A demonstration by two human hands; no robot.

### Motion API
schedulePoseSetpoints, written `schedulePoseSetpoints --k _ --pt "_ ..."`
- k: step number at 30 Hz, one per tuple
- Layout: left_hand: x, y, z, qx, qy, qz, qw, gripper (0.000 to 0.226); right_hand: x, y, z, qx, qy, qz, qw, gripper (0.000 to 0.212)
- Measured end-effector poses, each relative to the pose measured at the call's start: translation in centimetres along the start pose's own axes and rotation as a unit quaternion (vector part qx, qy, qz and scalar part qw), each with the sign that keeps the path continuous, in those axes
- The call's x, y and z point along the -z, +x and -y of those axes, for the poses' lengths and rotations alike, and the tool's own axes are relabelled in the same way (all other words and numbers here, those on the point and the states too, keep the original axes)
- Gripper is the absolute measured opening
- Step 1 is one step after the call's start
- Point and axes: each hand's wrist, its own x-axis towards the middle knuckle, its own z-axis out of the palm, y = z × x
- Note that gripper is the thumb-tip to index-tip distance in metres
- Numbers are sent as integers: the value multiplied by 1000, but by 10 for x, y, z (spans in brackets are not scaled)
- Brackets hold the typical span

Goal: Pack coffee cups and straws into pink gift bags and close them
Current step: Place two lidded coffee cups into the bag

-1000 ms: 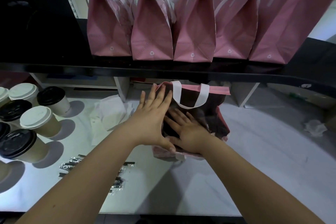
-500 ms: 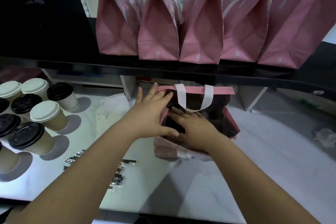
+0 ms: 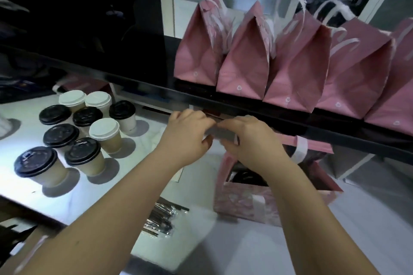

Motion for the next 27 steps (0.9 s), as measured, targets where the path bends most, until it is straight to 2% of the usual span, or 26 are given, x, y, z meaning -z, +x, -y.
schedulePoseSetpoints --k 5,10,18,23,27 --pt "8 -40 79 68 11 8 998 29 -38 36 58 27 -38 27 999 40" --pt "35 -91 179 137 29 36 989 34 -86 80 143 62 -4 62 996 43" --pt "68 -175 322 238 48 61 968 37 -180 142 277 125 37 113 985 34" --pt "67 -218 379 295 19 67 953 39 -237 158 325 138 60 146 978 55" --pt "64 -238 402 311 4 73 947 39 -273 163 349 160 -5 172 972 81"
